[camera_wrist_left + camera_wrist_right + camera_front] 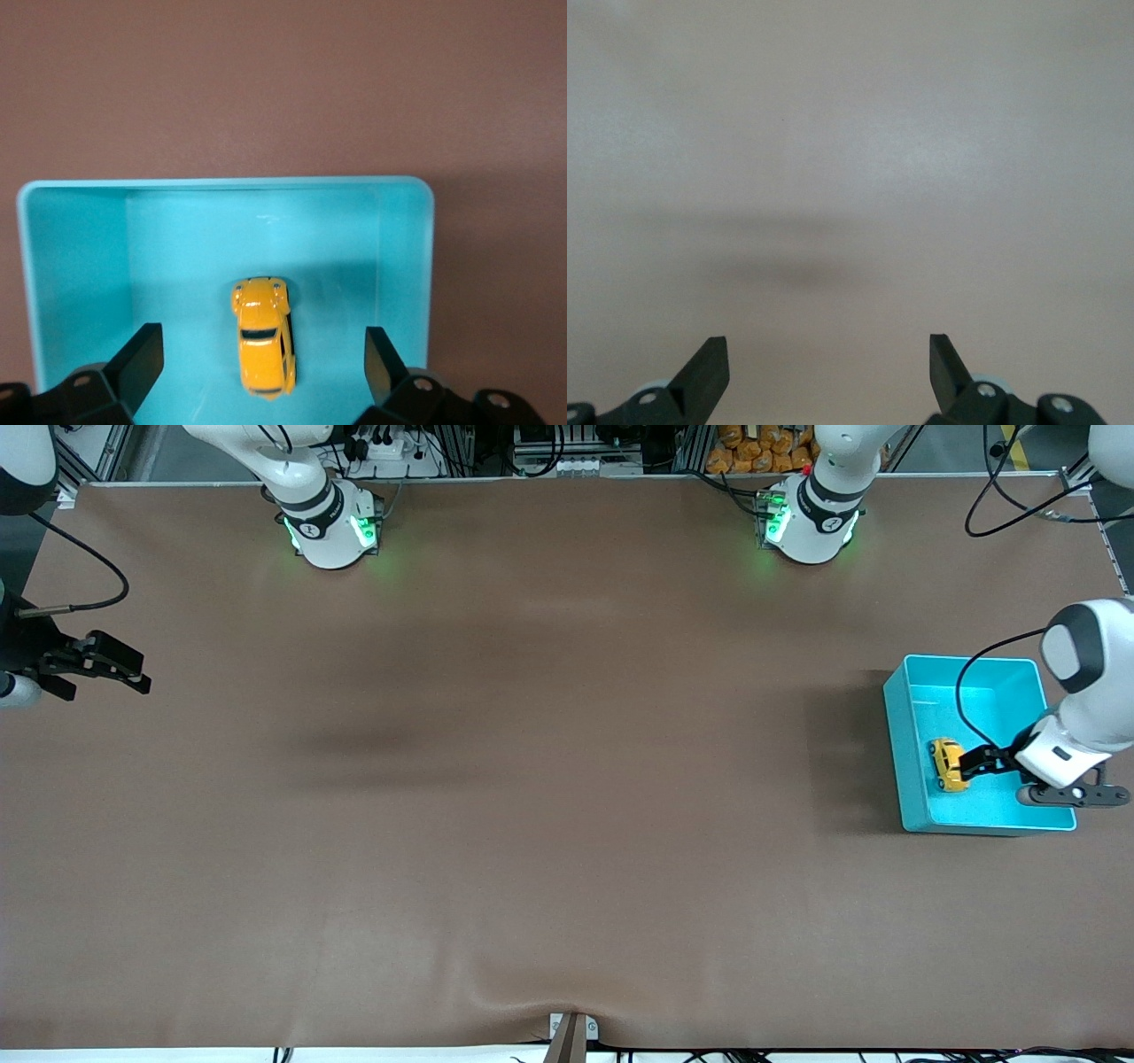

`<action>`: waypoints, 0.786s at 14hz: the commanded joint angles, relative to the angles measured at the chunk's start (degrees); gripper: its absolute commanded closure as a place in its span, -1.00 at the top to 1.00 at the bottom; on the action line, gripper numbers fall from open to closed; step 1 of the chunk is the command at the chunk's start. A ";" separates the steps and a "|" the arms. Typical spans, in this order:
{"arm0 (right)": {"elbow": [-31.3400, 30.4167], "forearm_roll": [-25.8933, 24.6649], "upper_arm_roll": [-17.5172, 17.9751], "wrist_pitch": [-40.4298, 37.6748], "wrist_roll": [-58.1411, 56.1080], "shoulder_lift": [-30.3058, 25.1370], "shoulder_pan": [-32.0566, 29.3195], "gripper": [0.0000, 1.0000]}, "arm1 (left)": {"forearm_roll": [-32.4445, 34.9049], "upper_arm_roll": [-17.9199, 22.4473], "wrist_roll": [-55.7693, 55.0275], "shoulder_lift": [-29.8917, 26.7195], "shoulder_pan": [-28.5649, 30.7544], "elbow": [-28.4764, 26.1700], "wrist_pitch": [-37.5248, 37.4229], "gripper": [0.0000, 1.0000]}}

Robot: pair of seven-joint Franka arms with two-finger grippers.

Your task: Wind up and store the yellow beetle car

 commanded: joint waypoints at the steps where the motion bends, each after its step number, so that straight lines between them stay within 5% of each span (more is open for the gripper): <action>1: 0.51 -0.67 0.03 -0.98 -0.12 -0.36 0.38 1.00 | -0.90 -1.20 0.09 -4.25 -0.19 2.75 -7.27 1.00; 5: 0.95 -0.67 0.03 -0.89 -0.20 -0.44 0.29 1.00 | -9.00 2.29 -0.70 -12.42 -10.00 3.02 -12.72 1.00; 9: 2.27 -0.67 0.21 -1.41 -0.12 -0.62 0.46 1.00 | -12.86 21.70 -5.35 -18.32 -34.16 4.51 -20.10 1.00; 11: 3.67 -0.67 0.21 -2.03 -0.12 -0.62 1.07 1.00 | -13.22 24.37 -6.58 -19.82 -38.51 8.45 -27.55 1.00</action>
